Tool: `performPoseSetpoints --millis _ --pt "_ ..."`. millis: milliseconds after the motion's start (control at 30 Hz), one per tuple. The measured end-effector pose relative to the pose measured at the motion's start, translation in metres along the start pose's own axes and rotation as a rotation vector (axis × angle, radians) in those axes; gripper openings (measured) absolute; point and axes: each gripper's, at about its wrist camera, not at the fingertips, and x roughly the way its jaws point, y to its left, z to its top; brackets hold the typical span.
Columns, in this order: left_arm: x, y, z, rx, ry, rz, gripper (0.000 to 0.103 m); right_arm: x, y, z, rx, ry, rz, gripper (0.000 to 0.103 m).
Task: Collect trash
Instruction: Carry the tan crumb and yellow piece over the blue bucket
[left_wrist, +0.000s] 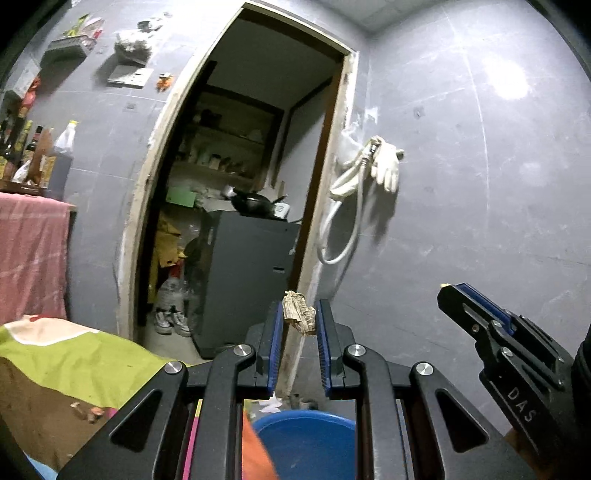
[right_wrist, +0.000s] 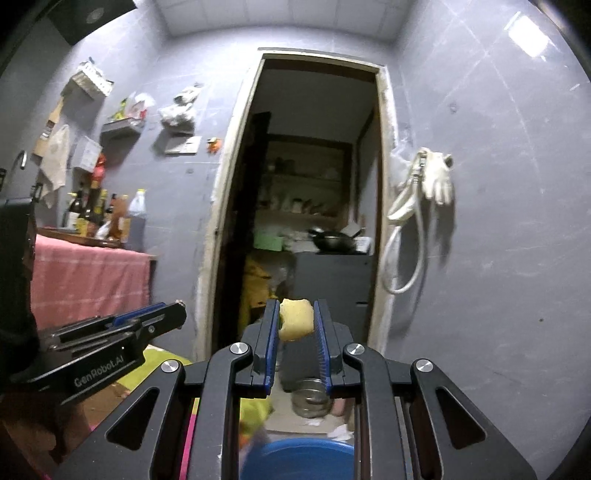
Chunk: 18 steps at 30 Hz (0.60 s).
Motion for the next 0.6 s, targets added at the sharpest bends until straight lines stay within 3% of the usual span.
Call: performPoseSetpoints --millis 367,600 --pt "0.075 -0.033 -0.061 0.005 0.135 0.046 0.015 0.021 -0.055 -0.064 0.078 0.077 -0.087 0.016" --pt "0.102 -0.032 -0.1 -0.009 0.236 0.096 0.015 0.032 -0.074 -0.106 0.112 0.172 -0.089 0.016"
